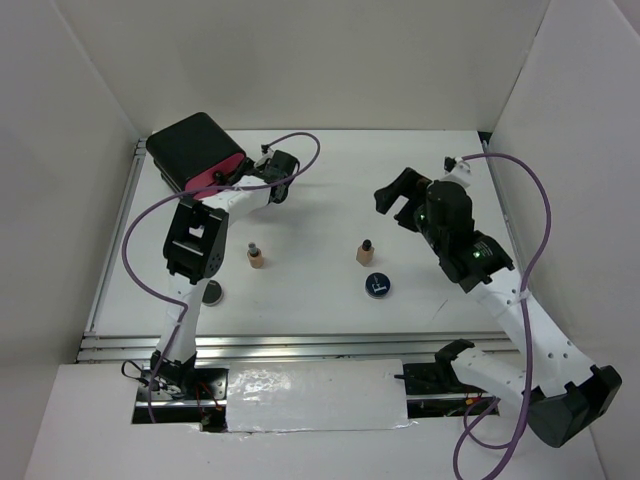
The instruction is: Organize the makeup
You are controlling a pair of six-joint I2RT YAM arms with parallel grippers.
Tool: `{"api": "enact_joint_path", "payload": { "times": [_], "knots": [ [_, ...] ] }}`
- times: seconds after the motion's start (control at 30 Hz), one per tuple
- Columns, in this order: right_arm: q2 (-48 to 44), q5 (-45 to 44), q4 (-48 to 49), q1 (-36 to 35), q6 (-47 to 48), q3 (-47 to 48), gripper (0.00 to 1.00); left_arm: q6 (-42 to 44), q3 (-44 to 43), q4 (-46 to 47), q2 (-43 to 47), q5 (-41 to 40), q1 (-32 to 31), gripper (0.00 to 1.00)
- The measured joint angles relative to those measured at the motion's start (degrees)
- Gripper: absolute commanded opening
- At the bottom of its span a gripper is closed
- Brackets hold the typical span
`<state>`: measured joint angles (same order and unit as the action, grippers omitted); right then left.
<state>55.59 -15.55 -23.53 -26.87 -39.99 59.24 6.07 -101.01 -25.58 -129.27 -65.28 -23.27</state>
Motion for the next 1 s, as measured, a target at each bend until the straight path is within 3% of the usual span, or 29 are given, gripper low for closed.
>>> {"api": "enact_joint_path", "payload": {
  "times": [0.07, 0.13, 0.33, 0.6, 1.0],
  "knots": [
    [0.2, 0.0, 0.0, 0.0, 0.0, 0.2, 1.00, -0.1, 0.0, -0.1, 0.0, -0.1, 0.0, 0.49],
    [0.5, 0.0, 0.0, 0.0, 0.0, 0.3, 1.00, -0.2, 0.0, -0.1, 0.0, -0.4, 0.1, 0.37],
    [1.2, 0.2, 0.0, 0.0, 0.0, 0.5, 1.00, -2.0, -0.7, -1.9, 0.0, 0.0, 0.1, 0.23],
    [1.3, 0.4, 0.0, 0.0, 0.0, 0.5, 1.00, -7.0, -1.0, -6.1, 0.4, -0.3, -1.7, 0.18],
    [1.2, 1.5, 0.1, 0.0, 0.0, 0.5, 1.00, -18.9, 0.9, -15.8, 2.4, -0.7, -7.9, 0.20]
  ]
}}
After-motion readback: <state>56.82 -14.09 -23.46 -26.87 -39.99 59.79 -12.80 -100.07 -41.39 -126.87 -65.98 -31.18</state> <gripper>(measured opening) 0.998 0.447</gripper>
